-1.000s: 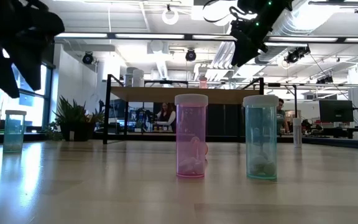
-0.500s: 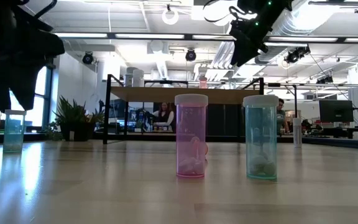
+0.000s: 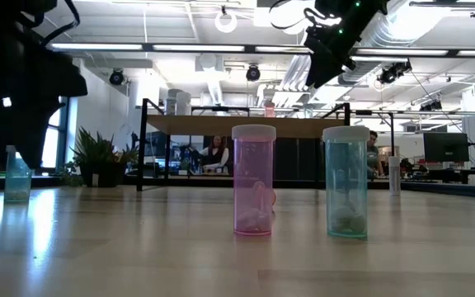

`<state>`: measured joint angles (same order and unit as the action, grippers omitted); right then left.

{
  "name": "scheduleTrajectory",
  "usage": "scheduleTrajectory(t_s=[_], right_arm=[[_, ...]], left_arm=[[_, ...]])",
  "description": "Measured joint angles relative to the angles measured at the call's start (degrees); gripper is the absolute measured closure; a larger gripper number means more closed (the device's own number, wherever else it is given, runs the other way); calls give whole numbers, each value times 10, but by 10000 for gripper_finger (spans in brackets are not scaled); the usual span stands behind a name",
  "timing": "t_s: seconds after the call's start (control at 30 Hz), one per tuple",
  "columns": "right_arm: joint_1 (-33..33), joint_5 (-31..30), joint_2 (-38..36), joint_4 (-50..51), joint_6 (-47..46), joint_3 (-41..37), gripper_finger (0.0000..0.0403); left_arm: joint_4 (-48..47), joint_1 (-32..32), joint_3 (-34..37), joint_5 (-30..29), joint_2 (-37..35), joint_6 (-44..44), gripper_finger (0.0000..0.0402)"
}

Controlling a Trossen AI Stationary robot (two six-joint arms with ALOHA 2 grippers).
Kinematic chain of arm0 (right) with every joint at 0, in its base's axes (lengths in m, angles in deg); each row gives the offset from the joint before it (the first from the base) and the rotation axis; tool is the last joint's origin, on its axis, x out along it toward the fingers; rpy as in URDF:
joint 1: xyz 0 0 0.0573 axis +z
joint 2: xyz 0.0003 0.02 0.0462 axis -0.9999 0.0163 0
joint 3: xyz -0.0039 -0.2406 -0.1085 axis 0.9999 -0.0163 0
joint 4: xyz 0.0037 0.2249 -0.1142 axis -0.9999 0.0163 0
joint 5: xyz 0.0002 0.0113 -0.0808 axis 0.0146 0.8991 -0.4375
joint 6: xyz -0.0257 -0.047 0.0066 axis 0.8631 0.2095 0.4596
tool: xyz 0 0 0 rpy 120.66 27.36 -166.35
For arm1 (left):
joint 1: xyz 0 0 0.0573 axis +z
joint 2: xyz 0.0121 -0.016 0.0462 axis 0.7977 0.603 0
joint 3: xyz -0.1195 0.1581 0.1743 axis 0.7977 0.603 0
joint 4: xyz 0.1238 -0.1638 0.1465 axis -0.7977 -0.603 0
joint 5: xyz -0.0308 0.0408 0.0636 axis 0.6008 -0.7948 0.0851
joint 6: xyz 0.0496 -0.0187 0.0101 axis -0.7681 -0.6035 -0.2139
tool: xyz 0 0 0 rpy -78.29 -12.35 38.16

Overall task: Pick and place medicine bottles onto shelf by color
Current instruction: Put the left blue pill bottle on the shelf

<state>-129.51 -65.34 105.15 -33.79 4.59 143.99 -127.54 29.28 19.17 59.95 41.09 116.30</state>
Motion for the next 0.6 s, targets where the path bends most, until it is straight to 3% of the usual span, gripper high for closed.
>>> scheduleTrajectory(t_s=[0.33,0.6], right_arm=[[0,0,0,0,5,0,217],[0,0,0,1,-5,0,217]], left_arm=[[13,0,0,-1,18,-12,282],[15,0,-1,6,17,-27,301]])
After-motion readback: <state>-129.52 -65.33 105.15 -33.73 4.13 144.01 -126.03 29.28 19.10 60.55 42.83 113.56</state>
